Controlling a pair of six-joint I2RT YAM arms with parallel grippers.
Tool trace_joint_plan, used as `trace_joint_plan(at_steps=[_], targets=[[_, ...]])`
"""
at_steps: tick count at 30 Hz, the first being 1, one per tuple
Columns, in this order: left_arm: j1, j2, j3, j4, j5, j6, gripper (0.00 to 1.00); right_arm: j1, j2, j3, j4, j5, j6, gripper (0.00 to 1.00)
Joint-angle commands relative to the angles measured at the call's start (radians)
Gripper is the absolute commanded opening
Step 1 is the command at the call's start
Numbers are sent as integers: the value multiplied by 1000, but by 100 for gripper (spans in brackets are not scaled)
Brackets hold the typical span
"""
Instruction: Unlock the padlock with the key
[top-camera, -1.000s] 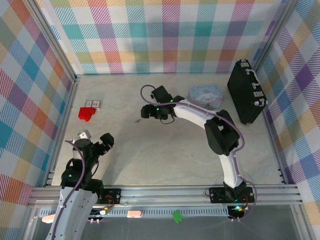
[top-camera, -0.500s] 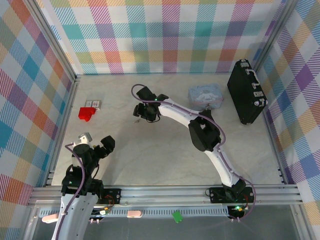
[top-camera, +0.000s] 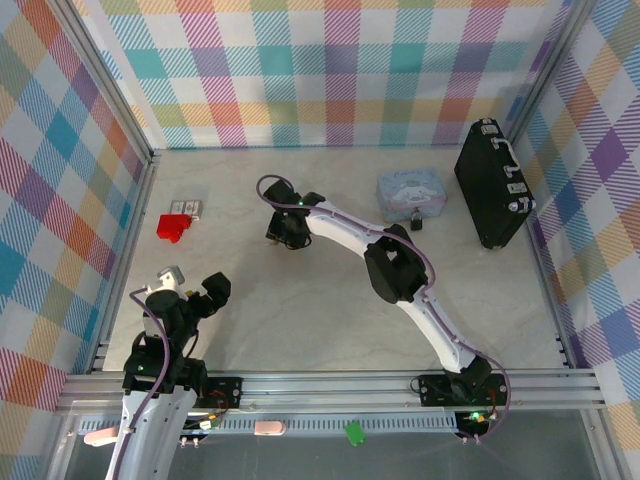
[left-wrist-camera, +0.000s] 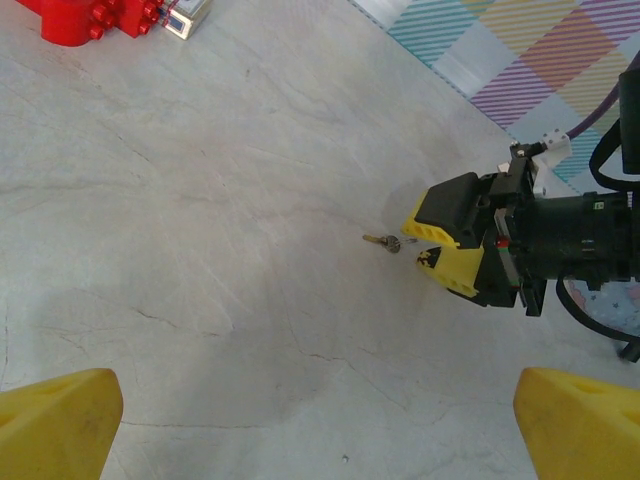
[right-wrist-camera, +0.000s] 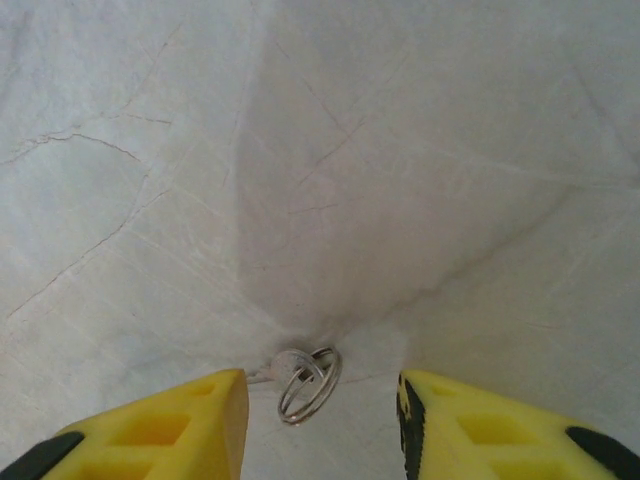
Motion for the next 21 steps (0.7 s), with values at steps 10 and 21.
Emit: trace_joint_plan(at_steps=[10,21], targets=[[-7,-2,-16,35,27,20,100,11,65,73,-48,-34,11,33],[-7,5,-17,42,33,22,100,11,96,110,-51,-50,1,20]])
